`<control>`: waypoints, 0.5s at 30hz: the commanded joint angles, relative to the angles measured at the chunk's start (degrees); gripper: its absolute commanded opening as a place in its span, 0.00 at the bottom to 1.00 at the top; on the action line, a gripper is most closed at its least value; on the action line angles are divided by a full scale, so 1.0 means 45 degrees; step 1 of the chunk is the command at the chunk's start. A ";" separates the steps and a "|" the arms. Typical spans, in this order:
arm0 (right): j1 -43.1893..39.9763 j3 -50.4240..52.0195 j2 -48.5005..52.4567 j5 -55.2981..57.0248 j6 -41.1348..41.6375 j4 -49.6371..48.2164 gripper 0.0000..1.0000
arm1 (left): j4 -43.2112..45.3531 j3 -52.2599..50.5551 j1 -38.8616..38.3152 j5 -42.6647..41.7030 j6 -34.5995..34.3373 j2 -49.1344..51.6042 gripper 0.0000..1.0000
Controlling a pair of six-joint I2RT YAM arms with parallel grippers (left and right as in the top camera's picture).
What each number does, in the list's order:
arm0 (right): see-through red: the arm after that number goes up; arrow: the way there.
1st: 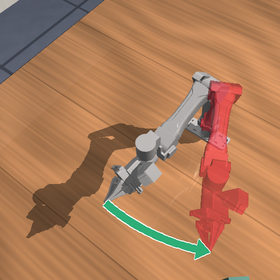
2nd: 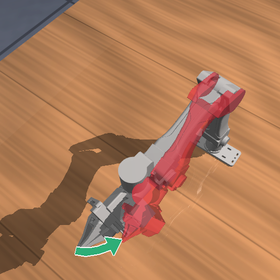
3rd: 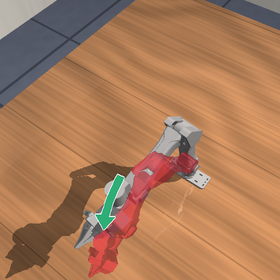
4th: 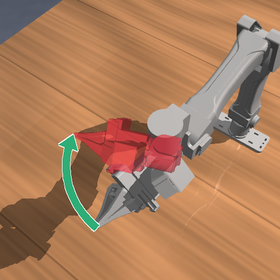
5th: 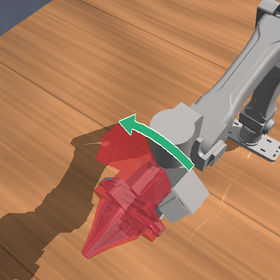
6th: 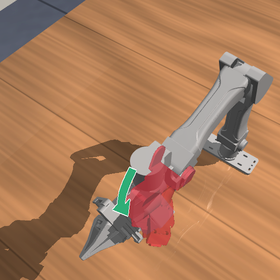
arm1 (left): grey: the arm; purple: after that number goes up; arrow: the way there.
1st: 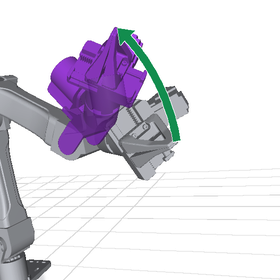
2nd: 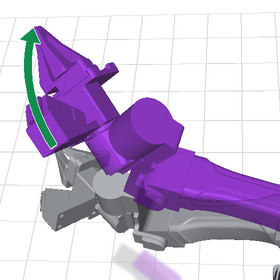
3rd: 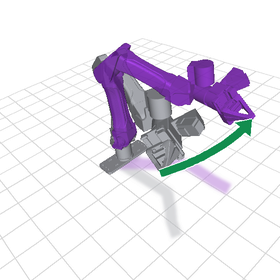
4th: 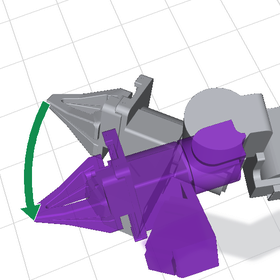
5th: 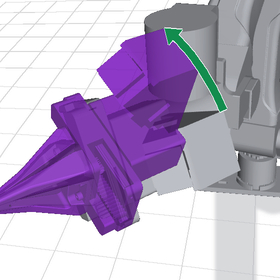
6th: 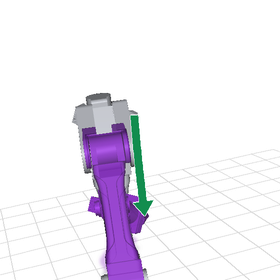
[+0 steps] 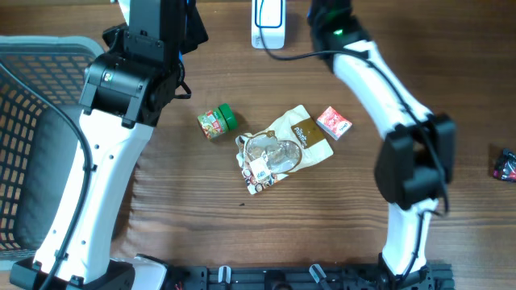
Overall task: Scan the item barcode
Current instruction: 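Carry the bottle to the far right of the table and release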
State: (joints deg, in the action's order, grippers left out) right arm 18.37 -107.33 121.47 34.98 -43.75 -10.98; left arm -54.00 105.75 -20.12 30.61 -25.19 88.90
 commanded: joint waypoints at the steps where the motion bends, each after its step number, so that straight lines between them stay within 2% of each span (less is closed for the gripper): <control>1: -0.0811 -0.0432 -0.1836 0.1083 0.3502 0.2234 0.12 | 0.0029 0.0092 0.0034 0.0262 -0.0131 -0.0257 1.00; 8: -0.2574 -0.0432 -0.3269 0.1059 0.8864 0.8004 0.13 | 0.0029 0.0092 0.0034 0.0262 -0.0131 -0.0257 1.00; 11: -0.3570 -0.0432 -0.3332 0.0457 1.0224 0.9904 0.11 | 0.0029 0.0092 0.0034 0.0262 -0.0131 -0.0257 1.00; 15: -0.4993 -0.0398 -0.3327 -0.0889 1.1186 1.1268 0.11 | 0.0029 0.0092 0.0034 0.0262 -0.0131 -0.0257 1.00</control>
State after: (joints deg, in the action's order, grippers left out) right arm 0.60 -107.92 108.84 35.68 -2.92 37.74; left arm -54.02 105.75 -20.12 30.61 -25.19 88.90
